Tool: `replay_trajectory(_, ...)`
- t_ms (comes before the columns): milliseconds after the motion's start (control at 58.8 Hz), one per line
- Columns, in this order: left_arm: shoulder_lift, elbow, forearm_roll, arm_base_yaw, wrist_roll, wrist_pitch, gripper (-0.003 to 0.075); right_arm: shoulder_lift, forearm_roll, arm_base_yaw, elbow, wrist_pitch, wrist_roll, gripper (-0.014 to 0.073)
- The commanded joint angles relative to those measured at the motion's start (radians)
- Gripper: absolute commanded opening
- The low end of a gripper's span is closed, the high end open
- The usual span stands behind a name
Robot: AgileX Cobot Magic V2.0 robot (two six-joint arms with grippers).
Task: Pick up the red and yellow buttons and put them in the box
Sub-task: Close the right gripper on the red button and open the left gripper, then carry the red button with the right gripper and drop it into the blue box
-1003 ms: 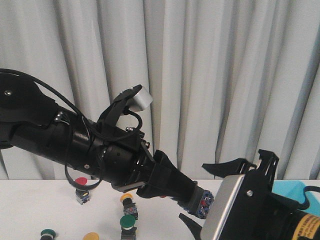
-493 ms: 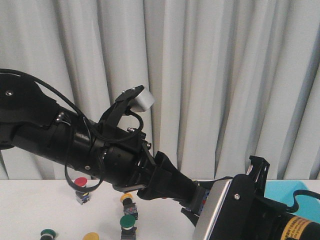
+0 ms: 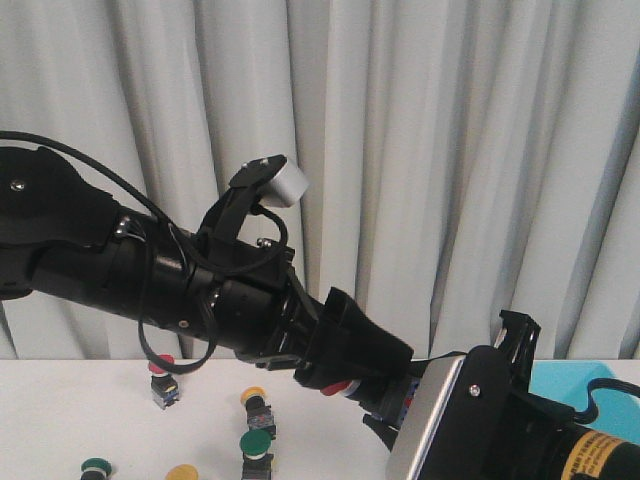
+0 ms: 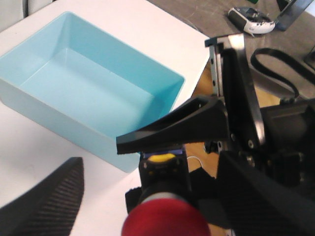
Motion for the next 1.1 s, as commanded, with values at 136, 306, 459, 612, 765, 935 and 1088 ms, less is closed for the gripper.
replay_trajectory(136,-0.068,-0.029,-0.027,-0.003,0.005,-0.13,0.0557,-0.017,0.008,0.0,-0.034,-0.051,0.012,0.0006)
replay_trajectory(306,-0.143,-0.029,0.11,-0.003,0.009,-0.225,0.0525,-0.017,0.014,0.0,-0.034,-0.012,0.012,0.0008)
replay_trajectory(459,-0.242,-0.029,0.247,-0.003,-0.02,-0.307,0.0497,-0.02,0.0,0.0,-0.048,0.013,0.015,0.0008)
replay_trajectory(612,-0.337,-0.029,0.479,-0.003,-0.148,-0.352,0.0435,-0.02,0.0,-0.032,-0.142,0.092,0.11,0.0008)
replay_trajectory(765,-0.409,-0.028,0.724,-0.003,-0.318,-0.33,0.03,-0.02,0.001,-0.167,-0.287,0.147,0.312,0.0008)
replay_trajectory(935,-0.434,-0.028,0.95,-0.003,-0.434,-0.213,0.0041,-0.016,0.005,-0.346,-0.416,0.227,0.496,0.0008)
replay_trajectory(1088,-0.425,-0.028,1.053,-0.003,-0.512,-0.11,-0.0007,0.05,0.087,-0.482,-0.453,0.375,0.563,0.0013)
